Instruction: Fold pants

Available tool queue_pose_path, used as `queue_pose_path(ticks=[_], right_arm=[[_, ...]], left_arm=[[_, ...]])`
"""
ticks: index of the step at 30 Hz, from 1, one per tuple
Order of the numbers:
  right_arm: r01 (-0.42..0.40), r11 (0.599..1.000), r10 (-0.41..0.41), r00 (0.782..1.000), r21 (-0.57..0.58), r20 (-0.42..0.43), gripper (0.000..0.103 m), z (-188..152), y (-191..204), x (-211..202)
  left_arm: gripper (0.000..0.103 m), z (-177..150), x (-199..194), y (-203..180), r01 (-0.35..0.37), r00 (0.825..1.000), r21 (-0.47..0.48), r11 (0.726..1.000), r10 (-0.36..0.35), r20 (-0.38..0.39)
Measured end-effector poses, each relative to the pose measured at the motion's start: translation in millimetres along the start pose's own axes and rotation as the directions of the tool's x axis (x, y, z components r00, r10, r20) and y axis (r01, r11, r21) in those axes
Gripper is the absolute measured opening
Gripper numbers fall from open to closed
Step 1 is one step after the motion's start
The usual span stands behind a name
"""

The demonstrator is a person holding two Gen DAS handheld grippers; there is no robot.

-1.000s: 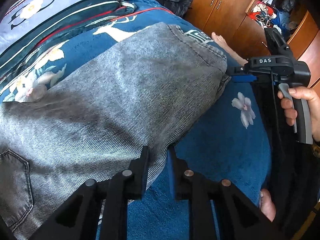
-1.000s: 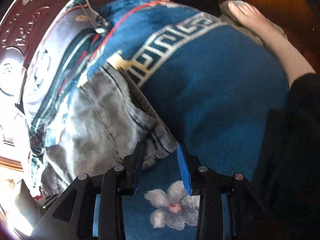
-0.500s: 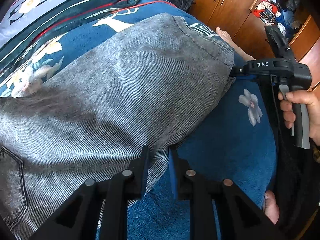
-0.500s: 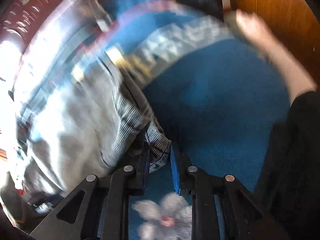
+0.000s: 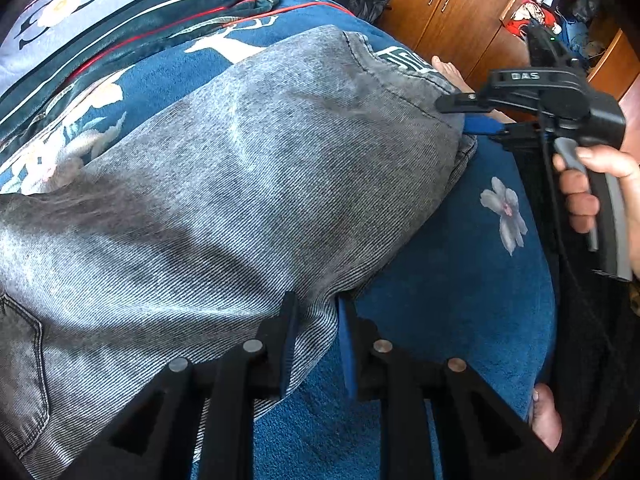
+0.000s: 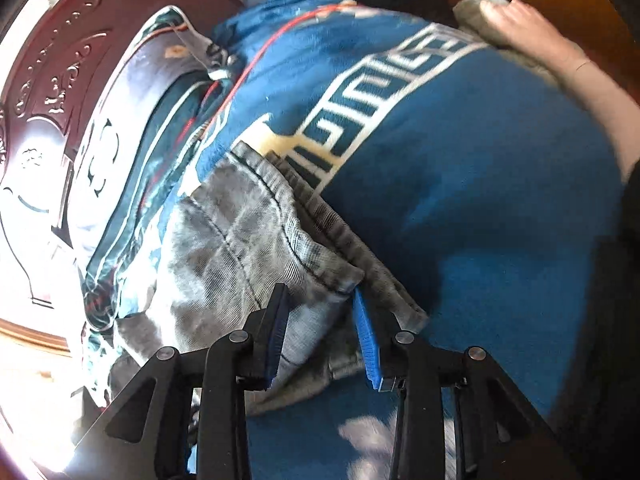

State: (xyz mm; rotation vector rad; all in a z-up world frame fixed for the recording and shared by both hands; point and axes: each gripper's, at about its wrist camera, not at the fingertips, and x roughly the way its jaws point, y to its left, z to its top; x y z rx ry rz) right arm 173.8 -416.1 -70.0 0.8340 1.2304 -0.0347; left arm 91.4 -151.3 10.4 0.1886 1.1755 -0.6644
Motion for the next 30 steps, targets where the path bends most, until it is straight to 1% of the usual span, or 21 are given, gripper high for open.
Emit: queue_pose_path(ticks=[1, 2, 3, 5, 7, 9, 11, 12, 15, 16, 17, 18, 20, 21, 22, 23, 24, 25, 27, 28, 30], right_arm=[[-0.015, 1.0, 0.015, 1.0, 0.014, 0.012, 0.013, 0.5, -1.0, 1.7], [-0.039, 0.999, 0.039, 0.999, 0.01, 0.028, 0.011, 2.4, 0.0, -3.1], [-0.064, 0.998, 0.066, 0.995, -0.022, 0.07, 0.01, 2.9, 4.6, -15.1], [-0.063, 0.992, 0.079, 0.987, -0.11, 0.139, 0.009, -1.5, 22.3, -39.7], [-0.057, 0.984, 0.087, 0.98, -0.171, 0.177, 0.009, -6.8, 34.5, -62.4], [0.003, 0.981, 0.033, 0.983, -0.194, 0.18, 0.009, -13.7, 37.3, -68.7], [0.047, 0.987, -0.021, 0.987, -0.156, 0.161, 0.01, -20.2, 27.6, -63.3], [0.067, 0.989, -0.048, 0.99, -0.133, 0.135, 0.01, -23.3, 19.6, -55.4], [0.149, 0.981, -0.142, 0.988, -0.122, 0.065, 0.014, -25.6, -2.8, -26.2], [0.18, 0.976, -0.179, 0.984, -0.124, 0.023, 0.018, -24.8, -8.6, -13.4], [0.184, 0.978, -0.186, 0.982, -0.101, -0.011, 0.02, -24.8, -14.4, -7.6], [0.182, 0.979, -0.183, 0.983, -0.094, -0.008, 0.024, -23.8, -14.1, -11.3], [0.219, 0.969, -0.218, 0.976, -0.116, 0.025, 0.045, -22.4, -8.3, -20.7], [0.243, 0.962, -0.237, 0.97, -0.128, 0.06, 0.047, -22.2, -4.7, -28.9], [0.25, 0.958, -0.24, 0.967, -0.138, 0.086, 0.047, -23.2, -1.9, -35.5], [0.254, 0.956, -0.239, 0.965, -0.148, 0.111, 0.048, -22.7, 1.6, -42.6], [0.253, 0.954, -0.233, 0.963, -0.159, 0.134, 0.048, -22.4, 5.3, -47.4], [0.248, 0.954, -0.224, 0.964, -0.17, 0.146, 0.048, -19.0, 7.8, -48.6], [0.21, 0.949, -0.174, 0.971, -0.236, 0.164, 0.048, -12.2, 25.2, -50.9], [0.187, 0.943, -0.149, 0.977, -0.275, 0.155, 0.049, -7.3, 36.5, -47.4], [0.112, 0.93, -0.077, 0.991, -0.351, 0.112, 0.049, 6.7, 55.4, -37.8]], left_arm=[[0.022, 0.1, -1.2, -0.4, 0.0, 1.0, -0.003, 1.0, 0.0, 0.003], [0.022, -0.4, -2.9, -1.0, 0.001, 1.0, 0.001, 1.0, -0.001, 0.013], [0.022, -1.2, -5.2, -1.7, 0.003, 1.0, 0.003, 1.0, -0.003, 0.021], [0.022, -3.1, -11.8, -3.7, 0.016, 0.999, 0.012, 1.0, -0.017, 0.044], [0.022, -4.3, -17.0, -5.4, 0.029, 0.998, 0.016, 0.999, -0.03, 0.056], [0.022, -6.7, -18.4, -6.7, 0.036, 0.998, 0.02, 0.999, -0.037, 0.051], [0.022, -9.6, -15.0, -7.0, 0.034, 0.999, 0.024, 0.999, -0.035, 0.038], [0.022, -11.4, -12.2, -6.9, 0.035, 0.999, 0.023, 0.999, -0.036, 0.031], [0.022, -12.1, -3.3, -5.6, 0.032, 0.999, 0.007, 0.999, -0.032, 0.02], [0.022, -12.3, -4.3, -6.6, 0.027, 0.999, 0.0, 1.0, -0.027, 0.024], [0.022, -12.4, -6.9, -7.3, 0.027, 0.999, -0.006, 1.0, -0.027, 0.027], [0.022, -12.9, -9.8, -7.9, 0.032, 0.999, -0.007, 0.999, -0.032, 0.03], [0.022, -16.4, -21.3, -8.7, 0.039, 0.998, -0.002, 0.999, -0.039, 0.041], [0.025, -18.8, -27.8, -8.5, 0.04, 0.998, 0.002, 0.999, -0.04, 0.048], [0.032, -23.1, -37.3, -7.1, 0.043, 0.997, 0.006, 0.999, -0.043, 0.061], [0.036, -28.7, -48.2, -4.7, 0.039, 0.996, 0.011, 0.999, -0.04, 0.078], [0.043, -34.0, -57.2, -0.1, 0.029, 0.995, 0.013, 0.999, -0.03, 0.092], [0.046, -37.7, -64.6, 5.2, 0.017, 0.995, 0.007, 1.0, -0.018, 0.1], [0.046, -43.7, -78.8, 21.9, 0.001, 0.994, -0.027, 1.0, 0.002, 0.108], [0.046, -43.9, -82.3, 26.8, -0.005, 0.994, -0.041, 0.999, 0.009, 0.111], [0.046, -42.7, -87.8, 40.3, -0.039, 0.993, -0.06, 0.997, 0.045, 0.113]])
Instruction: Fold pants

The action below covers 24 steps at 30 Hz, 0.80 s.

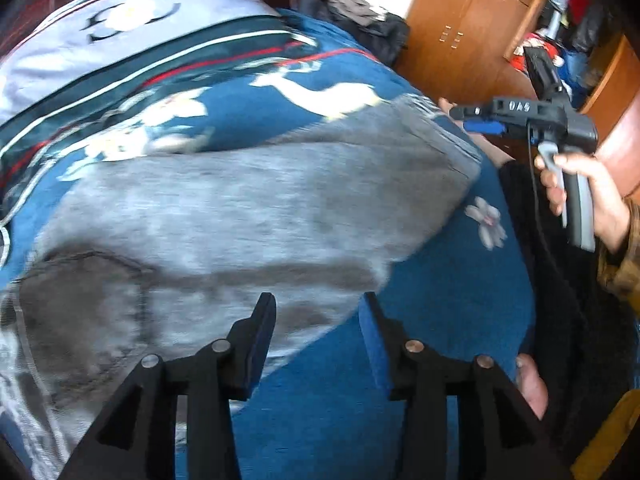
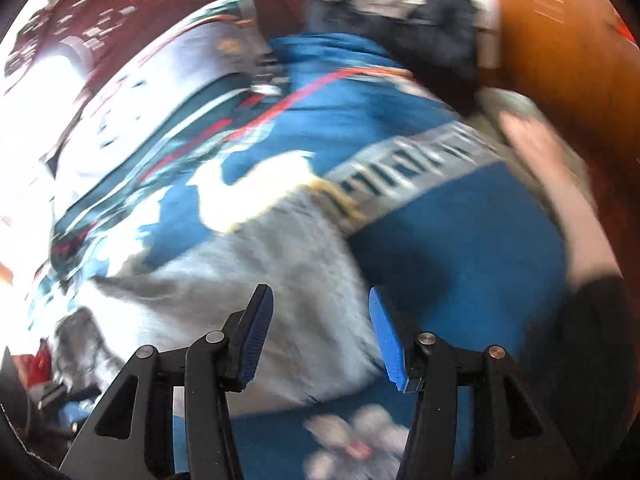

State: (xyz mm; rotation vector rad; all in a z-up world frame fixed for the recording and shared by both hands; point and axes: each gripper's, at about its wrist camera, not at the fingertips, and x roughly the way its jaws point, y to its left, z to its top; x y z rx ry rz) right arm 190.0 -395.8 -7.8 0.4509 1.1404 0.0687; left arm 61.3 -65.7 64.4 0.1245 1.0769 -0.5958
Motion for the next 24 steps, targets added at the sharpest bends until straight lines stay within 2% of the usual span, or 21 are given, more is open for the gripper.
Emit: queue_pose_path(ticks=[2, 4, 8, 9, 10, 11, 14, 16, 20, 24], right_arm=[[-0.073, 0.996, 0.072, 0.997, -0.059, -0.027, 0.051, 21.3, 8.1, 14.0], [-0.068, 0.991, 0.061, 0.997, -0.119, -0.056, 0.062, 42.5, 13.9, 30.5], [-0.076, 0.988, 0.057, 0.988, -0.134, -0.141, 0.061, 69.3, 10.2, 65.8], [-0.081, 0.987, 0.061, 0.987, -0.136, -0.151, 0.055, 70.2, 9.4, 69.8], [-0.084, 0.986, 0.061, 0.985, -0.145, -0.16, 0.03, 69.7, 8.4, 71.1], [-0.072, 0.984, 0.044, 0.985, -0.164, -0.166, 0.017, 70.3, 10.9, 76.1], [-0.05, 0.967, 0.01, 0.988, -0.251, -0.157, 0.015, 65.4, 22.6, 78.1], [-0.023, 0.964, -0.001, 0.996, -0.263, -0.089, 0.014, 66.5, 23.2, 67.3], [0.05, 0.978, -0.037, 0.997, -0.203, 0.07, 0.013, 81.8, 13.4, 44.7], [0.155, 0.956, -0.157, 0.987, -0.251, 0.012, 0.013, 77.8, 21.3, 74.5]], left_arm=[[0.046, 2.3, 3.3, 10.1, -0.042, 0.999, 0.004, 0.999, 0.042, -0.014], [0.046, 3.3, 11.4, 21.5, -0.083, 0.996, 0.006, 0.997, 0.083, -0.04], [0.046, 3.2, 28.4, 45.9, -0.107, 0.991, -0.029, 0.994, 0.105, -0.08], [0.046, 2.7, 33.9, 50.7, -0.107, 0.991, -0.044, 0.993, 0.103, -0.09], [0.046, 1.2, 39.5, 55.9, -0.107, 0.99, -0.063, 0.992, 0.1, -0.103], [0.046, -1.1, 45.4, 60.2, -0.103, 0.989, -0.078, 0.992, 0.094, -0.115], [0.05, -8.1, 53.6, 60.7, -0.107, 0.989, -0.072, 0.992, 0.098, -0.112], [0.056, -9.9, 53.6, 57.0, -0.103, 0.99, -0.06, 0.993, 0.096, -0.103], [0.059, -12.4, 54.9, 49.3, -0.114, 0.989, -0.026, 0.993, 0.111, -0.1], [0.061, -13.4, 54.1, 49.2, -0.109, 0.99, -0.037, 0.993, 0.105, -0.097]])
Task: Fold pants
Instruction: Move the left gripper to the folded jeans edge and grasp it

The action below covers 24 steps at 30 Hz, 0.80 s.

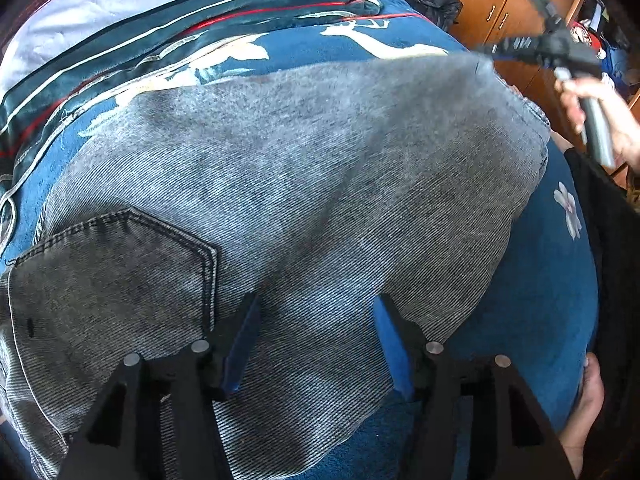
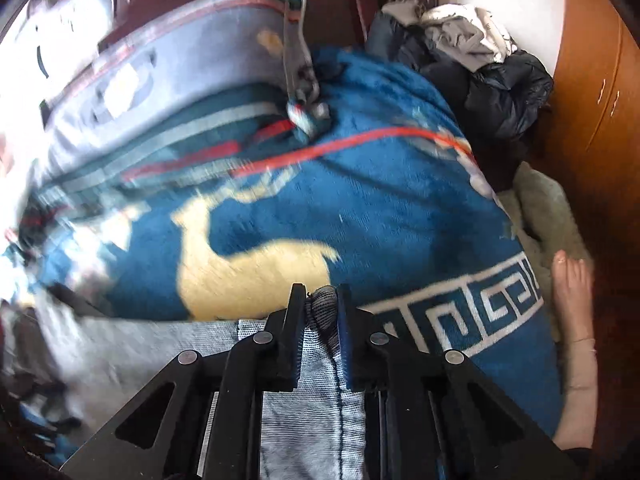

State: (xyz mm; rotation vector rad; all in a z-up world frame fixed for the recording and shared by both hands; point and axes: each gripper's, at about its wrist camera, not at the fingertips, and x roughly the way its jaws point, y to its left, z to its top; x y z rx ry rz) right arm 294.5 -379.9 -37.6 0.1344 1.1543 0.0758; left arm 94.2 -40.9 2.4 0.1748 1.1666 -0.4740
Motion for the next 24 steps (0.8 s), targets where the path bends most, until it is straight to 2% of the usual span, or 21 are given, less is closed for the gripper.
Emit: queue_pose_path(ticks=[3, 5, 6, 8, 9, 12, 14, 17, 18, 19, 22, 24], right_arm=[[0.032, 0.999, -0.033, 0.998, -0.016, -0.051, 0.018, -9.7, 0.1, 24.3], [0.037, 0.999, -0.037, 0.999, 0.008, -0.034, 0.036, -11.3, -4.5, 18.9], [0.024, 0.999, -0.023, 1.0, 0.036, -0.01, 0.04, -10.3, -8.3, 9.6], [-0.013, 0.997, 0.011, 0.999, 0.075, 0.031, 0.058, -10.6, -11.9, -11.1], [-0.033, 0.996, 0.029, 0.999, 0.087, 0.046, 0.06, -13.9, -11.6, -23.5], [-0.083, 0.995, 0.081, 0.996, 0.06, 0.032, 0.06, -33.5, 1.3, -45.1], [-0.113, 0.993, 0.112, 0.994, 0.033, 0.017, 0.06, -52.4, 13.6, -52.7], [-0.105, 0.994, 0.104, 0.992, -0.01, -0.064, 0.06, -80.0, 28.6, -41.3], [-0.085, 0.996, 0.084, 0.989, -0.007, -0.124, 0.06, -90.4, 29.2, -27.5], [-0.073, 0.997, 0.074, 0.983, 0.011, -0.171, 0.059, -98.5, 26.5, -15.1], [-0.05, 0.999, 0.05, 0.984, 0.005, -0.169, 0.06, -98.6, 30.5, -12.8], [-0.034, 0.999, 0.035, 0.986, 0.009, -0.161, 0.06, -90.8, 39.8, -24.1]], left_arm=[[0.061, 0.6, -4.6, 0.3, 0.004, 1.0, -0.012, 1.0, -0.004, 0.005], [0.061, -0.6, -17.9, 3.2, 0.015, 0.999, -0.032, 0.999, -0.013, 0.037], [0.061, -1.7, -27.2, 7.0, 0.018, 0.998, -0.044, 0.999, -0.015, 0.067], [0.061, -4.2, -46.1, 17.9, 0.018, 0.992, -0.079, 0.997, -0.008, 0.124], [0.061, -5.7, -54.0, 25.2, 0.001, 0.989, -0.1, 0.995, 0.014, 0.145], [0.061, -8.5, -67.1, 56.7, -0.075, 0.984, -0.161, 0.984, 0.099, 0.15], [0.061, -17.9, -69.6, 77.3, -0.171, 0.977, -0.203, 0.964, 0.193, 0.095], [0.057, -40.1, -59.5, 107.4, -0.264, 0.963, -0.23, 0.937, 0.268, -0.015], [0.055, -47.3, -56.8, 113.7, -0.273, 0.962, -0.23, 0.934, 0.273, -0.033], [0.055, -52.8, -57.9, 117.4, -0.25, 0.967, -0.246, 0.936, 0.253, -0.017], [0.054, -59.1, -69.6, 118.1, -0.234, 0.969, -0.288, 0.929, 0.248, 0.011], [0.054, -61.7, -82.5, 118.1, -0.195, 0.975, -0.309, 0.931, 0.22, 0.046]])
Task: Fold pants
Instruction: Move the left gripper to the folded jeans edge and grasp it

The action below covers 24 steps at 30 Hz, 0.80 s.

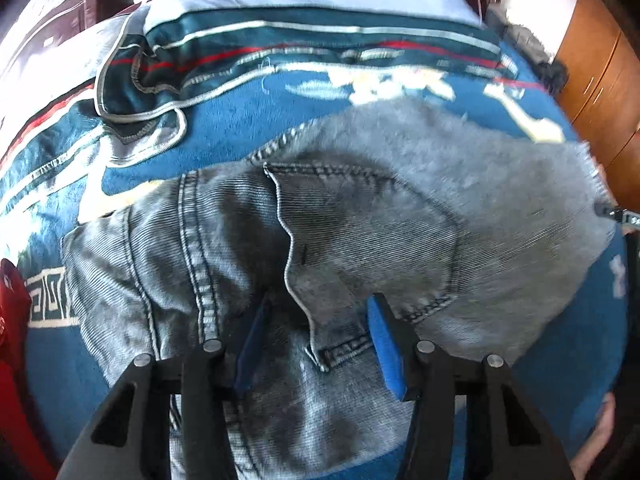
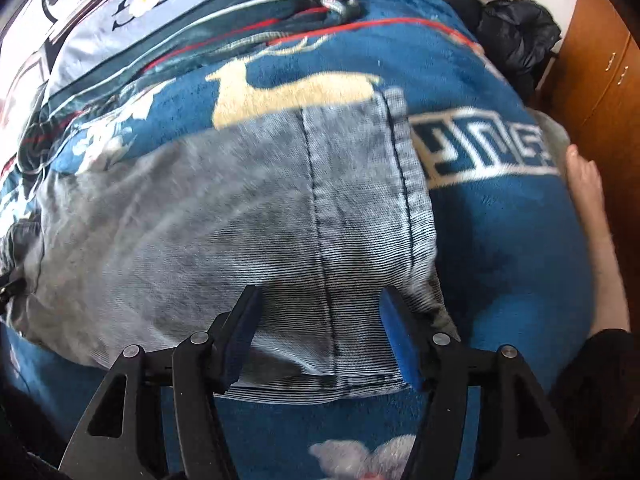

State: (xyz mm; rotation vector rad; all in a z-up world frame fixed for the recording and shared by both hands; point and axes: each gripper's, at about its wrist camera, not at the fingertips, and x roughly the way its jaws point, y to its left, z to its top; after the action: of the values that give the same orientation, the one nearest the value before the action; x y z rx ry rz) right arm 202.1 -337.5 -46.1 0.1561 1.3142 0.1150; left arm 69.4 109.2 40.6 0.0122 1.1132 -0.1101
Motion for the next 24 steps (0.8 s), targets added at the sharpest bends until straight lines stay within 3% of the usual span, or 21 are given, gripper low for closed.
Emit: queue_pose_path(ticks=[2, 5, 10, 14, 17, 19, 21, 24], right_arm=[[-0.04, 0.999, 0.04, 0.999, -0.014, 0.027, 0.06, 3.3, 13.0, -14.2], [-0.125, 0.987, 0.131, 0.99, -0.098, 0.056, 0.06, -3.0, 50.9, -32.7], [-0.305, 0.909, 0.317, 0.949, -0.285, -0.004, 0.06, -21.7, 145.4, -42.8], [-0.41, 0.828, 0.4, 0.91, -0.381, -0.111, 0.06, -40.0, 228.2, -31.5], [-0.461, 0.755, 0.43, 0.885, -0.466, -0.179, 0.06, -55.9, 288.9, -24.7], [-0.47, 0.706, 0.427, 0.879, -0.53, -0.211, 0.06, -67.4, 318.8, -21.5], [-0.456, 0.651, 0.408, 0.884, -0.607, -0.227, 0.06, -78.6, 347.4, -19.2], [-0.419, 0.615, 0.382, 0.899, -0.668, -0.213, 0.06, -85.1, 374.1, -12.4]], left_arm=[[0.055, -4.9, -20.0, 12.6, 0.055, 0.998, -0.036, 0.998, -0.054, 0.033], [0.056, -9.7, -40.9, 28.3, 0.081, 0.995, -0.055, 0.995, -0.077, 0.062], [0.062, -24.1, -59.7, 73.6, 0.03, 0.998, -0.115, 0.993, -0.023, 0.064], [0.067, -44.7, -59.8, 107.3, 0.075, 0.997, -0.245, 0.966, -0.07, 0.031], [0.069, -58.5, -54.3, 123.9, 0.118, 0.993, -0.334, 0.935, -0.11, 0.043], [0.07, -64.3, -43.8, 131.2, 0.15, 0.988, -0.388, 0.909, -0.147, 0.037], [0.069, -65.8, -26.3, 132.8, 0.171, 0.98, -0.424, 0.889, -0.198, -0.019], [0.048, -62.6, -19.6, 127.4, 0.175, 0.977, -0.399, 0.9, -0.21, -0.046]])
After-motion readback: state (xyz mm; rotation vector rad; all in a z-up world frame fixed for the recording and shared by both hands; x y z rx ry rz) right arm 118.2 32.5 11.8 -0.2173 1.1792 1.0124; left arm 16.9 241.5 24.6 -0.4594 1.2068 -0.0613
